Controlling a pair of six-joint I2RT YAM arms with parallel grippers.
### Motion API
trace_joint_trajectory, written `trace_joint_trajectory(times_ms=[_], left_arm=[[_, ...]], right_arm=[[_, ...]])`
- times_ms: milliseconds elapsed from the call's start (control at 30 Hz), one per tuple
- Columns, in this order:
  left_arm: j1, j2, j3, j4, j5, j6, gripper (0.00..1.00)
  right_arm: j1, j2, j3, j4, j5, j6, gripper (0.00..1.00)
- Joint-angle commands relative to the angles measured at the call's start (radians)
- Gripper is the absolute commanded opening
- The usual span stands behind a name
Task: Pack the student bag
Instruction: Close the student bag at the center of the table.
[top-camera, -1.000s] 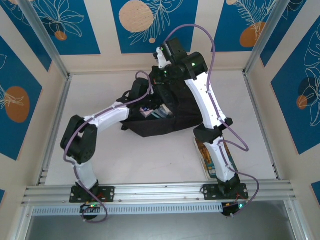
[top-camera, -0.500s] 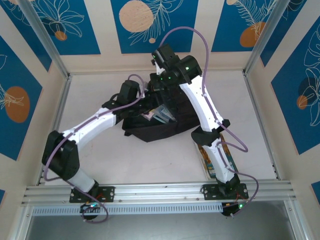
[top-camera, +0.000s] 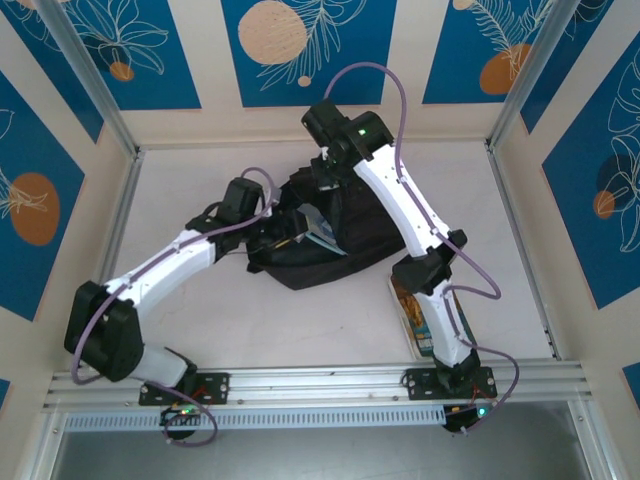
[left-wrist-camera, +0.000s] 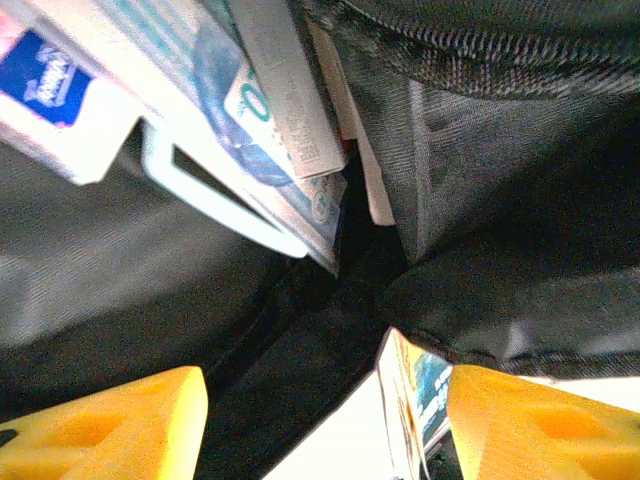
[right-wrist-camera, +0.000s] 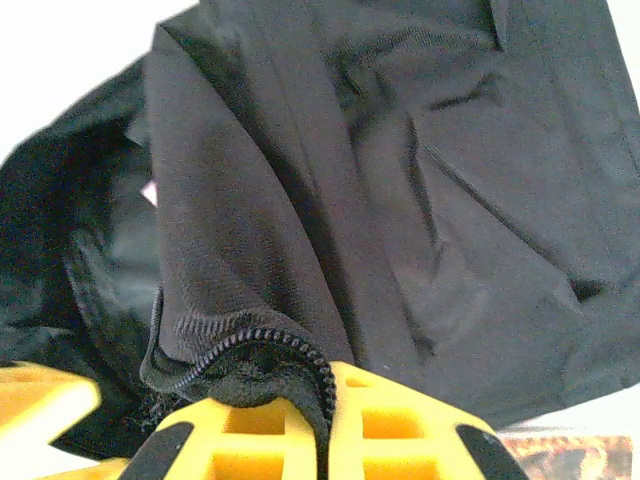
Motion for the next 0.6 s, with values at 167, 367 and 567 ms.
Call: trace_joint_trajectory(times_ms=[167, 367, 567], left_arm=[[0.093, -0.137, -0.054, -0.133, 0.038, 0.081, 0.64], [0.107, -0.180, -0.067, -0.162, 0.059, 0.111, 0.64], [0.107, -0.192, -0.080, -0.221, 0.034, 0.131, 0.63]], right_arm=[[-0.037, -0.293, -0.612, 0.108, -0.070, 0.048, 0.04], [-0.092, -0.494, -1.019, 0.551, -0.381, 0.012, 0.24], [-0.076, -0.503, -1.126, 0.782, -0.598, 0.009, 0.40]])
